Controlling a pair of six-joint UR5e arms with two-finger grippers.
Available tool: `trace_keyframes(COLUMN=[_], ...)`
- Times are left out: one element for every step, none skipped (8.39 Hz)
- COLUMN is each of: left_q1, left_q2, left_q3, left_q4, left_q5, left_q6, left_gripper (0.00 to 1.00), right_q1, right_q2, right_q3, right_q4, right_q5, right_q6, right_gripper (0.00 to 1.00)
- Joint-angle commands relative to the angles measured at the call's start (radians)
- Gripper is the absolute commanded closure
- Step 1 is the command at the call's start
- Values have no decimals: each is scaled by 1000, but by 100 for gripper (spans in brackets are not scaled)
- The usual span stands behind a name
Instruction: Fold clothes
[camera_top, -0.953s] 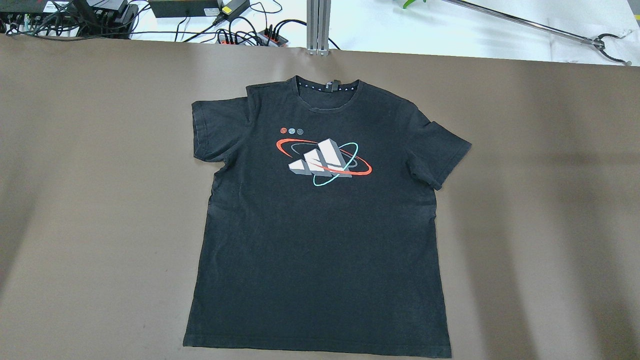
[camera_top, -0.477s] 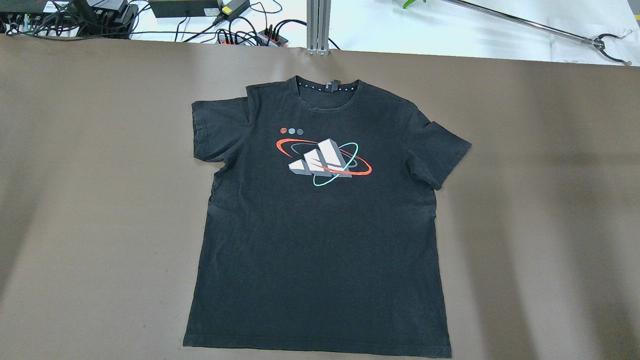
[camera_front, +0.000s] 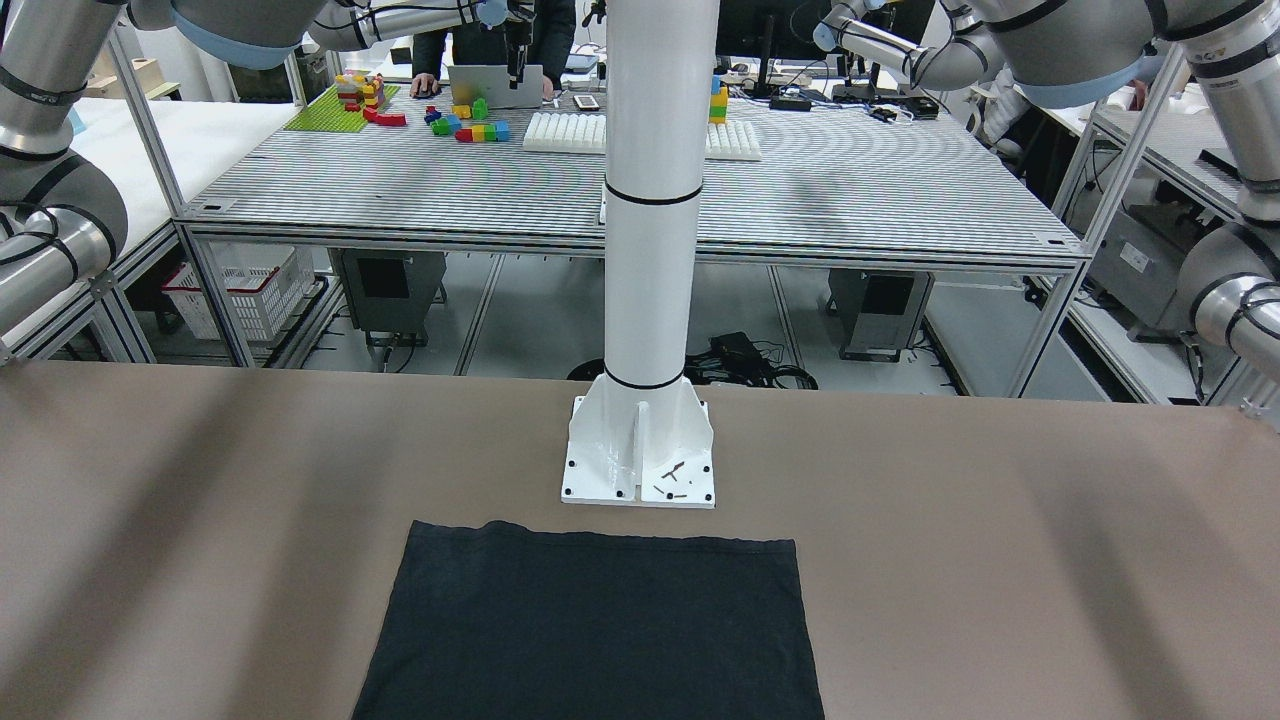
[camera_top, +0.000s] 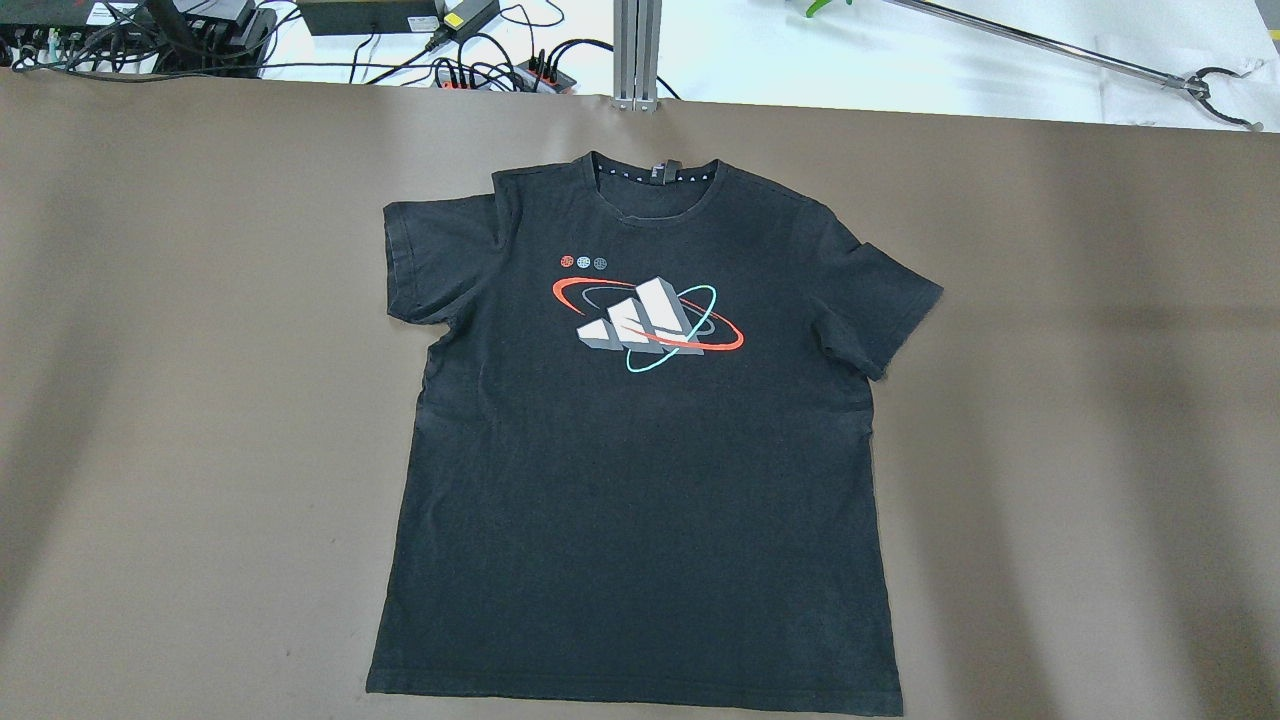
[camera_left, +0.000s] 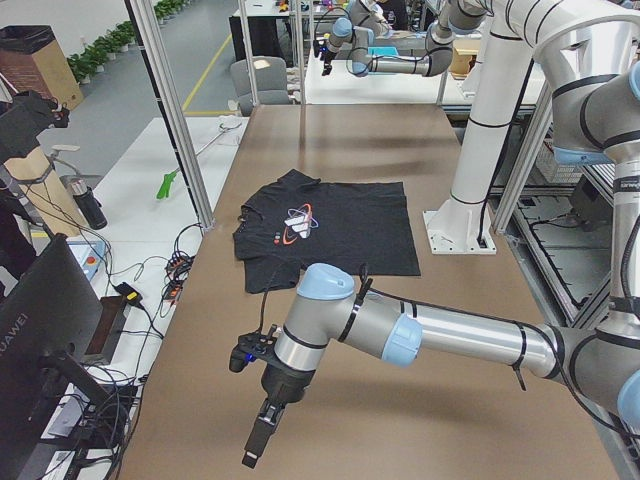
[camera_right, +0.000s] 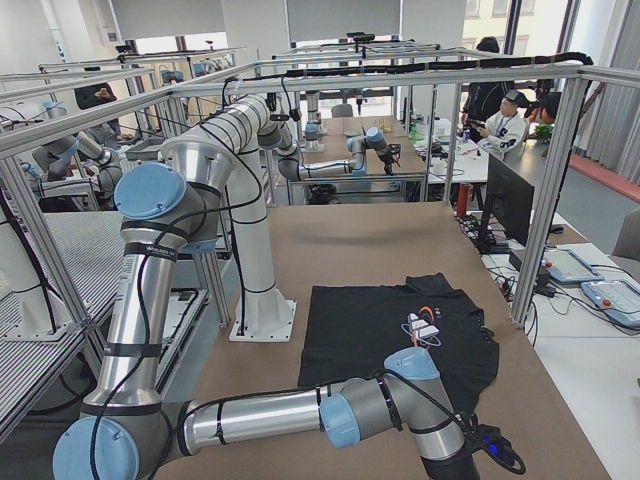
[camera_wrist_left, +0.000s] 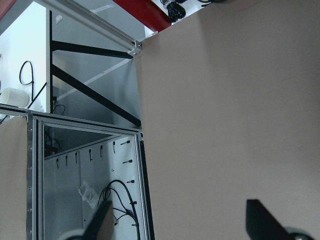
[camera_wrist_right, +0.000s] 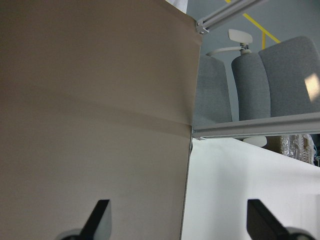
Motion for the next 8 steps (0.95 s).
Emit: trace_keyframes(left_q1=[2, 2, 31, 43, 48, 92, 163, 222], left_q2=[-7, -12, -50, -92, -172, -267, -348, -420], left_q3=[14, 16, 40, 89, 177, 286, 392, 501], left_q4=[-27, -68, -82, -82, -82, -99, -160, -255], left_q5=[-50, -58, -102, -197, -296, -335, -336, -336], left_q6=[-4, -24, -30, -32, -38, -65, -132, -233], left_gripper=[6, 7, 7, 7, 6, 6, 6, 6], right_q1=[-2, -3, -46, -150, -221, -270, -351, -409], right_q2=[-32, -23, 0, 14, 90, 197, 281, 348], right_q3=[13, 14, 7, 5, -39, -129, -203, -258], right_q4=[88, 83, 87, 90, 98, 98, 107, 122], right_q5=[21, 28, 33, 39, 39, 61, 76, 76], right_q6=[1, 4, 4, 22, 101, 206, 279, 349], right_gripper=[5, 6, 18, 9, 5, 5, 5, 5])
